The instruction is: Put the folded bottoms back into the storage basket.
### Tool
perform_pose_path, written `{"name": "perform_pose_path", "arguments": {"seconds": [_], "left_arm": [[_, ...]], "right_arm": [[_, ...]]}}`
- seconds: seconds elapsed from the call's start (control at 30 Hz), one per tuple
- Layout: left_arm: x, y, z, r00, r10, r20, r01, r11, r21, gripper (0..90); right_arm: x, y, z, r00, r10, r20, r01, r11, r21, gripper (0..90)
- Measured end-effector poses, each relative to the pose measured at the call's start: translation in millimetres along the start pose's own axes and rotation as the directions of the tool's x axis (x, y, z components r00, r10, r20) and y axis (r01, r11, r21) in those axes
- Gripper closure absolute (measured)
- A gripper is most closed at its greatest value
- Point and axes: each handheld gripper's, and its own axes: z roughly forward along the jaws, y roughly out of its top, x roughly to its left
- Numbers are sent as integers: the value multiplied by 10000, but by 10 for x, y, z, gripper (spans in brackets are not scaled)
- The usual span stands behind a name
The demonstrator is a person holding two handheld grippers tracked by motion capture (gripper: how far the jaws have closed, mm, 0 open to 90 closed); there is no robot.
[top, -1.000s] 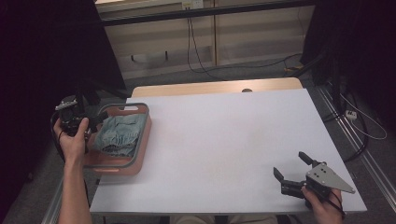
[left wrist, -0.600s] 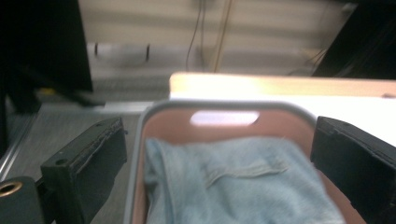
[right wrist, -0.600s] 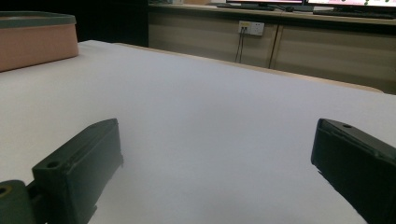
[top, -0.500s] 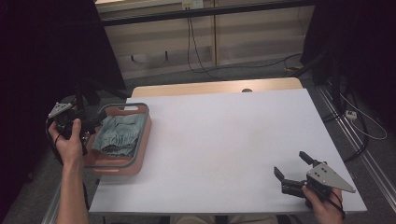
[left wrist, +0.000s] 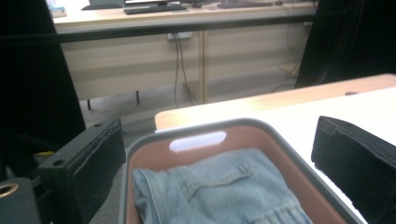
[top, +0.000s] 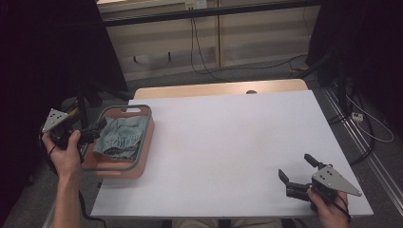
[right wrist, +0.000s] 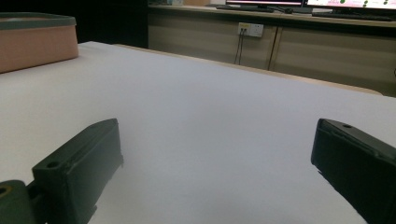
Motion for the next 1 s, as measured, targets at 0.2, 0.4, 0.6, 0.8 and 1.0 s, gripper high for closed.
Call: {"name": "perform_pose_path", "arguments": {"seconds": [0.2, 0.4, 0.6, 0.8, 1.0], "left_arm": [[-82, 1, -101, 9998, 166, -108, -162, 9992, 359, 30], [-126, -34, -212, 9999, 123, 6, -123, 9994, 311, 30], [-219, -49, -294, 9992, 356, 199, -363, 9988, 328, 32], [-388, -3, -359, 9985, 293, 458, -298, 9995, 117, 43], [-550, -32, -409, 9958, 355, 849, -376, 9990, 227, 43]], "right_arm": [[5, 1, 7, 10000, -35, 27, 35, 10000, 28, 15], [5, 3, 12, 10000, -16, -29, 16, 10000, -14, 15], [8, 6, 26, 10000, -52, -62, 52, 10000, 3, 15], [13, 8, 34, 9999, -58, -101, 58, 10000, 14, 15], [12, 6, 27, 9999, -61, -116, 62, 10000, 7, 15]]}}
